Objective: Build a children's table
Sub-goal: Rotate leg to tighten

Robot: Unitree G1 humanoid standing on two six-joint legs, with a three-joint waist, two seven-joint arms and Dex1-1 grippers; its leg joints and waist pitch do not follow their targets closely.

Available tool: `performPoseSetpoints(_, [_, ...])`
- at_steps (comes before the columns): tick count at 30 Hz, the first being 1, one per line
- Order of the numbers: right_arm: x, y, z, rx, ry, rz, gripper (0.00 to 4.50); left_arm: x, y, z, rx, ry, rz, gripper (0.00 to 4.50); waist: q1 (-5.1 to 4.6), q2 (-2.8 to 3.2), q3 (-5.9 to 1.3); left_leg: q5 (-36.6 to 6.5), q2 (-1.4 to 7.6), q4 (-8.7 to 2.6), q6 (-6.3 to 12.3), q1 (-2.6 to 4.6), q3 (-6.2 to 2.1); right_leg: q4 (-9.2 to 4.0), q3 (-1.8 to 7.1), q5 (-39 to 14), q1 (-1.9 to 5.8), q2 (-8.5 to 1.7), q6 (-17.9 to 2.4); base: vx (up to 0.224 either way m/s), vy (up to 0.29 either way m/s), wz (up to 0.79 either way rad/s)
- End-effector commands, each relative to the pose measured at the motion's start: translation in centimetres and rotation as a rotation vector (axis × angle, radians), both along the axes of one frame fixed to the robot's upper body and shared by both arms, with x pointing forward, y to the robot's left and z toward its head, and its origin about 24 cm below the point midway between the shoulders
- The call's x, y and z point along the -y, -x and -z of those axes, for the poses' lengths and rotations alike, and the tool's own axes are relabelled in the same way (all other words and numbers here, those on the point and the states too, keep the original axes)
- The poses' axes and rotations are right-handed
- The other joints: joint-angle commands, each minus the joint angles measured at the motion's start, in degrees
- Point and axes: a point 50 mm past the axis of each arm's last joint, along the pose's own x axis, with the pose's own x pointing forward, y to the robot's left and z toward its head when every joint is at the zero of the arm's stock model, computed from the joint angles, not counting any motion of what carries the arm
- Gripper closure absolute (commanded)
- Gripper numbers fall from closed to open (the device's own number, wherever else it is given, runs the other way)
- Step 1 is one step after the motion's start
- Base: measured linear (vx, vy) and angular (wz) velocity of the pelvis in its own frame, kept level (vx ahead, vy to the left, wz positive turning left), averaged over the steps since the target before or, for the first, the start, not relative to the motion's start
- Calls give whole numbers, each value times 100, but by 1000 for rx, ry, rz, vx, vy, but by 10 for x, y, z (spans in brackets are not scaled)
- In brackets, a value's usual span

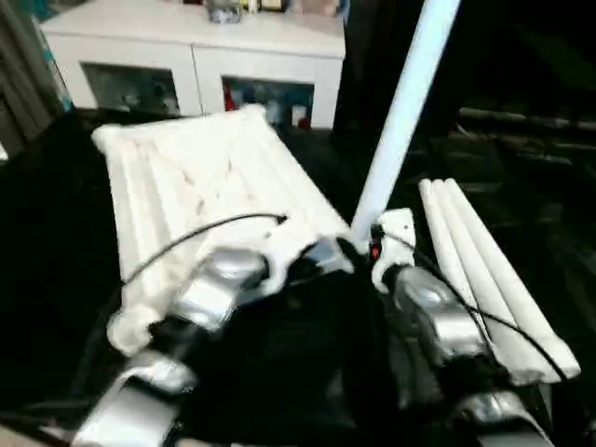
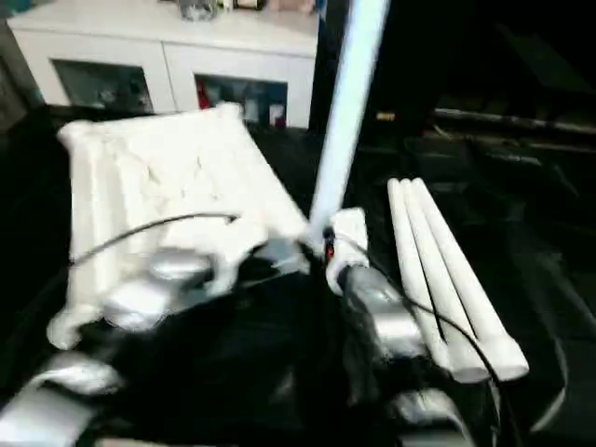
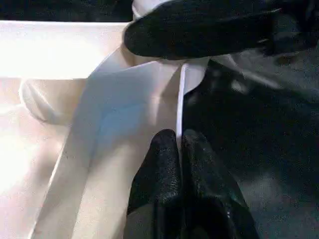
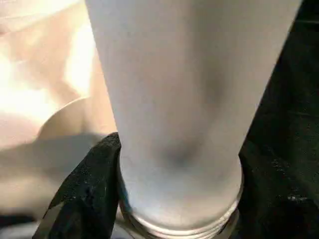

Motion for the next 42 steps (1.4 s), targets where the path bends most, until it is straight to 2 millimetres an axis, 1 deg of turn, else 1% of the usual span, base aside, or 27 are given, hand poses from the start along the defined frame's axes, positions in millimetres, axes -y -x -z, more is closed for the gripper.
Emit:
performPoseSetpoints(1, [-1,12,27,-132,46,24,177,1,-3,0,16,40,-81,450,-19,-47,-273,-1838,73,-398,-143,65,-44,-522,148,-2332,153,-281,-562,0,0,0])
performPoseSetpoints(6, [-7,8,26,-97,75,17,177,2,-3,3,45,-2,-47,450,-12,-40,-280,-1740,74,-397,-56,42,-34,-495,152,-2046,166,-279,-616,0,0,0])
performPoseSetpoints(8, [-7,6,24,-85,45,16,121,0,-3,4,43,-4,-45,450,-14,-16,-276,-1848,74,-402,-69,49,-38,-508,148,-2178,155,-286,-612,0,0,0])
performPoseSetpoints(11, [-10,4,19,-54,9,3,101,-3,-4,5,46,-13,-51,450,-22,-10,-271,-1958,76,-407,-69,54,-40,-533,148,-2318,141,-291,-596,0,0,0])
performPoseSetpoints(14, [-8,2,9,3,25,-21,66,-3,-5,4,82,-16,-45,450,-23,-34,-259,-2046,75,-416,-57,52,-50,-554,139,-2494,138,-285,-531,0,0,0])
performPoseSetpoints(15, [-3,2,3,33,18,-25,66,-4,-7,2,125,-25,-48,450,-19,-34,-258,-2063,73,-420,-52,48,-53,-566,139,-2577,138,-285,-492,0,0,0])
performPoseSetpoints(16, [-1,3,0,44,14,-28,66,-4,-8,1,146,-30,-50,450,-20,-72,-251,-2063,71,-421,-23,39,-47,-584,138,-2617,141,-275,-436,0,0,0])
performPoseSetpoints(17, [1,3,-3,59,9,-31,66,-4,-8,0,170,-35,-53,450,-12,-80,-253,-2044,70,-418,-8,40,-49,-581,140,-2645,141,-273,-390,0,0,0])
performPoseSetpoints(20, [14,20,-14,118,3,-95,66,0,-12,-14,253,67,-51,450,37,-86,-252,-1862,83,-427,71,8,-54,-589,148,-2650,163,-291,-268,0,0,0])
performPoseSetpoints(22, [16,24,-15,133,16,-112,66,0,-13,-18,230,116,-63,450,25,-82,-270,-1764,86,-415,84,-9,-48,-554,153,-2462,164,-293,-362,0,0,0])
performPoseSetpoints(23, [16,24,-15,133,16,-112,60,0,-13,-18,230,116,-63,405,28,-82,-281,-1702,83,-412,87,-20,-50,-541,148,-2385,175,-299,-402,0,0,0])
performPoseSetpoints(24, [21,31,-19,152,9,-135,60,-3,-14,-26,243,145,-72,393,8,-48,-286,-1629,86,-413,80,-31,-49,-525,146,-2203,169,-290,-490,0,0,0])
performPoseSetpoints(25, [23,36,-23,168,1,-153,60,-7,-15,-32,266,159,-76,390,47,-25,-304,-1514,95,-382,106,-17,-35,-505,158,-1847,178,-283,-585,0,0,0])
performPoseSetpoints(26, [23,41,-26,172,-2,-189,60,-15,-18,-40,296,167,-103,382,59,9,-332,-1296,130,-358,153,-10,-37,-428,166,-1170,185,-266,-773,0,0,0])
performPoseSetpoints(27, [23,42,-27,171,-2,-193,60,-16,-18,-41,299,168,-105,369,48,20,-337,-1147,133,-355,180,-30,-43,-376,157,-818,208,-251,-874,0,0,0])
performPoseSetpoints(28, [22,44,-26,162,6,-217,60,-23,-19,-46,317,163,-125,357,24,37,-345,-920,119,-335,238,-65,-47,-308,140,-339,235,-242,-1011,0,0,0])
performPoseSetpoints(30, [20,46,-23,135,23,-250,60,-37,-21,-53,350,146,-171,350,-7,51,-356,-697,96,-301,285,-71,-41,-265,132,123,252,-211,-1120,0,0,0])
performPoseSetpoints(31, [17,48,-19,102,45,-269,60,-57,-24,-60,392,113,-252,344,-7,104,-350,-682,84,-290,298,-57,-37,-258,138,207,246,-212,-1175,0,0,0])
performPoseSetpoints(33, [16,48,-14,80,66,-266,60,-78,-24,-68,426,81,-343,324,-29,95,-354,-735,89,-286,262,-32,-31,-254,138,248,251,-200,-1218,0,0,0])
performPoseSetpoints(34, [16,47,-12,67,73,-258,60,-92,-24,-71,439,59,-396,314,-39,87,-342,-763,90,-290,232,-31,-27,-251,139,194,252,-202,-1239,0,0,0])
performPoseSetpoints(35, [14,47,-9,45,80,-254,60,-118,-21,-75,463,-2,-507,309,-50,75,-331,-829,98,-298,193,-26,-20,-260,142,78,247,-204,-1238,0,0,0])
performPoseSetpoints(37, [11,46,-5,21,85,-256,60,-146,-16,-80,486,-69,-623,302,-82,105,-315,-914,95,-319,136,-28,-30,-265,137,-111,244,-202,-1208,0,0,0])
performPoseSetpoints(38, [10,46,-5,13,85,-261,60,-155,-13,-81,490,-88,-658,292,-113,124,-309,-1071,94,-319,52,3,-24,-296,144,-391,222,-187,-1143,0,0,0])
performPoseSetpoints(39, [8,45,-3,-3,92,-268,60,-169,-8,-83,508,-137,-716,292,-107,64,-288,-1150,104,-342,24,-1,-32,-301,143,-624,226,-204,-1103,0,0,0])
performPoseSetpoints(40, [5,45,-1,-14,97,-279,60,-182,-3,-86,522,-181,-768,292,-104,103,-282,-1233,111,-350,-1,18,-31,-322,147,-762,199,-197,-1082,0,0,0])
performPoseSetpoints(41, [2,44,1,-38,97,-295,60,-205,8,-88,532,-255,-877,292,-114,117,-275,-1363,128,-356,-51,35,-34,-329,150,-845,172,-188,-1053,0,0,0])
performPoseSetpoints(42, [2,44,1,-40,98,-296,60,-207,8,-88,532,-260,-883,292,-127,119,-271,-1393,129,-367,-78,19,-47,-311,146,-850,184,-188,-1051,0,0,0])
